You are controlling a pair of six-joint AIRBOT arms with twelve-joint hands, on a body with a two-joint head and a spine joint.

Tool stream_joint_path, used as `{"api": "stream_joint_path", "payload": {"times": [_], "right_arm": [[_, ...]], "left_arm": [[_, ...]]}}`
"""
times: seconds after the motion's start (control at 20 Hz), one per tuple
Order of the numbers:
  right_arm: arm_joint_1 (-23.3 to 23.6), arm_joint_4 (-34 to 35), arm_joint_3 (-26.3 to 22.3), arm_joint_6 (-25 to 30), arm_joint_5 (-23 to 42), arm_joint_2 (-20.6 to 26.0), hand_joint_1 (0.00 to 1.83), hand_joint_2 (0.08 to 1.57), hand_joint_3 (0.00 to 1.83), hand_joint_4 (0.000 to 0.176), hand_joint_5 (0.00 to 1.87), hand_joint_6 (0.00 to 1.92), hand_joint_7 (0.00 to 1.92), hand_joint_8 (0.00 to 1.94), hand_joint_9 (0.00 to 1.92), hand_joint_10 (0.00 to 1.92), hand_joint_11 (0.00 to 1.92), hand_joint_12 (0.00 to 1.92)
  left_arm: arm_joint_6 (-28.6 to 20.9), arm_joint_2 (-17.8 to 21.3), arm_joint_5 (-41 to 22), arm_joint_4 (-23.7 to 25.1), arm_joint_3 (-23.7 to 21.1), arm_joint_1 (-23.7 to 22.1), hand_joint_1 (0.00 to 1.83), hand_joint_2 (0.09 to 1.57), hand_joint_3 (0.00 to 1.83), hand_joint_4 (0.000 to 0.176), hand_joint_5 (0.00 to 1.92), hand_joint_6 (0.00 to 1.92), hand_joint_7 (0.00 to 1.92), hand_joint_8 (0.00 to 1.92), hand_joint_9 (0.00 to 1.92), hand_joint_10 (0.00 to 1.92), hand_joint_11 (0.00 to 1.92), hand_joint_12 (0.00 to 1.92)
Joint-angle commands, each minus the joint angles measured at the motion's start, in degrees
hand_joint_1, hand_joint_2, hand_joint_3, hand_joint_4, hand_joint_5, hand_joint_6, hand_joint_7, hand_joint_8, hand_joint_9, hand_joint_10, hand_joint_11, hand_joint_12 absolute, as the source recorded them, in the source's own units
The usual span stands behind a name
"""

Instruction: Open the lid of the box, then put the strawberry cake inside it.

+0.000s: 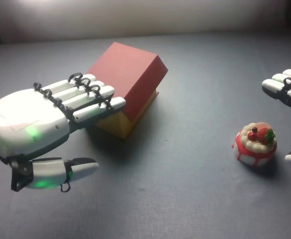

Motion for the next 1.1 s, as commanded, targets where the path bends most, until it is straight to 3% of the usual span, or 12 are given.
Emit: {"api": "stream_joint_path", "payload": {"times": [0.0, 0.15, 0.25, 0.4, 0.45, 0.5, 0.55, 0.65, 0.75, 0.8, 0.9, 1.05], "right_arm": [[0.12, 0.28, 0.11, 0.08, 6.89, -0.01, 0.46, 1.29, 0.02, 0.000, 0.00, 0.00, 0.00, 0.00, 0.00, 0.00, 0.00, 0.00], [-0.04, 0.62, 0.03, 0.08, 6.92, -0.11, 0.42, 1.30, 0.02, 0.000, 0.00, 0.00, 0.00, 0.00, 0.00, 0.00, 0.00, 0.00], [-0.28, 1.12, 0.05, 0.08, 7.33, -0.36, 0.40, 1.30, 0.02, 0.000, 0.00, 0.00, 0.00, 0.00, 0.00, 0.00, 0.00, 0.00], [-0.60, 1.44, 0.03, 0.22, 7.64, -0.36, 0.40, 1.30, 0.01, 0.000, 0.00, 0.00, 0.00, 0.00, 0.00, 0.00, 0.00, 0.00], [-0.61, 1.46, 0.03, 0.26, 7.66, -0.36, 0.39, 1.30, 0.01, 0.000, 0.00, 0.00, 0.00, 0.00, 0.00, 0.00, 0.00, 0.00], [-0.61, 1.49, 0.03, 0.29, 7.67, -0.36, 0.39, 1.30, 0.01, 0.000, 0.00, 0.00, 0.00, 0.00, 0.00, 0.00, 0.00, 0.00], [-0.62, 1.53, 0.03, 0.36, 7.70, -0.37, 0.37, 1.31, 0.01, 0.000, 0.00, 0.00, 0.00, 0.00, 0.00, 0.00, 0.00, 0.00], [-0.72, 1.61, 0.04, 0.41, 7.76, -0.46, 0.37, 1.31, 0.01, 0.000, 0.00, 0.00, 0.00, 0.00, 0.00, 0.00, 0.00, 0.00], [-0.83, 1.73, 0.06, 0.44, 7.76, -0.48, 0.43, 1.31, 0.01, 0.000, 0.00, 0.00, 0.00, 0.00, 0.00, 0.00, 0.00, 0.00], [-0.90, 1.81, 0.07, 0.46, 7.76, -0.50, 0.45, 1.30, 0.00, 0.000, 0.00, 0.00, 0.00, 0.00, 0.00, 0.00, 0.00, 0.00], [-1.04, 1.89, 0.08, 0.65, 7.77, -0.51, 0.51, 1.31, 0.00, 0.000, 0.00, 0.00, 0.00, 0.00, 0.00, 0.00, 0.00, 0.00], [-1.12, 1.89, 0.22, 0.93, 7.77, -0.64, 0.54, 1.29, 0.00, 0.000, 0.00, 0.00, 0.00, 0.00, 0.00, 0.00, 0.00, 0.00]], "left_arm": [[-0.87, -0.45, -5.92, -0.16, 0.46, -0.42, 0.32, 1.30, 0.02, 0.031, 0.00, 0.00, 0.00, 0.00, 0.00, 0.00, 0.00, 0.00], [-1.34, -1.22, -5.41, 0.17, 0.86, -0.57, 0.35, 1.30, 0.01, 0.039, 0.00, 0.00, 0.00, 0.00, 0.00, 0.00, 0.00, 0.00], [-1.35, -2.18, -4.91, 0.10, 1.65, -1.36, 0.46, 1.28, 0.00, 0.003, 0.00, 0.00, 0.00, 0.00, 0.00, 0.00, 0.00, 0.00], [-0.32, -3.84, -4.13, -0.18, 2.91, -3.90, 0.49, 1.27, 0.00, 0.032, 0.00, 0.00, 0.00, 0.00, 0.00, 0.00, 0.00, 0.00], [1.04, -4.40, -3.86, -0.89, 3.19, -4.89, 0.62, 1.24, 0.00, 0.030, 0.00, 0.00, 0.00, 0.00, 0.00, 0.00, 0.00, 0.00], [1.95, -4.78, -3.61, -1.38, 3.37, -5.51, 0.74, 1.21, 0.00, 0.051, 0.00, 0.00, 0.00, 0.00, 0.00, 0.00, 0.00, 0.00], [2.99, -5.44, -3.24, -2.11, 3.74, -6.35, 0.79, 1.19, 0.00, 0.102, 0.00, 0.00, 0.00, 0.00, 0.00, 0.00, 0.00, 0.00], [3.62, -7.34, -2.00, -3.04, 5.26, -8.17, 0.74, 1.20, 0.00, 0.123, 0.00, 0.00, 0.00, 0.00, 0.00, 0.00, 0.00, 0.00], [3.80, -9.21, -0.48, -3.62, 6.75, -9.80, 0.84, 1.17, 0.00, 0.140, 0.00, 0.00, 0.00, 0.00, 0.00, 0.00, 0.00, 0.00], [3.79, -10.27, 0.53, -3.89, 7.61, -10.85, 0.84, 1.18, 0.00, 0.168, 0.00, 0.00, 0.00, 0.00, 0.00, 0.00, 0.00, 0.00], [3.79, -11.97, 1.25, -4.64, 8.97, -12.34, 0.80, 1.20, 0.00, 0.175, 0.00, 0.00, 0.00, 0.00, 0.00, 0.00, 0.00, 0.00], [5.69, -13.57, 3.71, -5.86, 10.17, -14.10, 0.91, 1.18, 0.00, 0.167, 0.00, 0.00, 0.00, 0.00, 0.00, 0.00, 0.00, 0.00]]}}
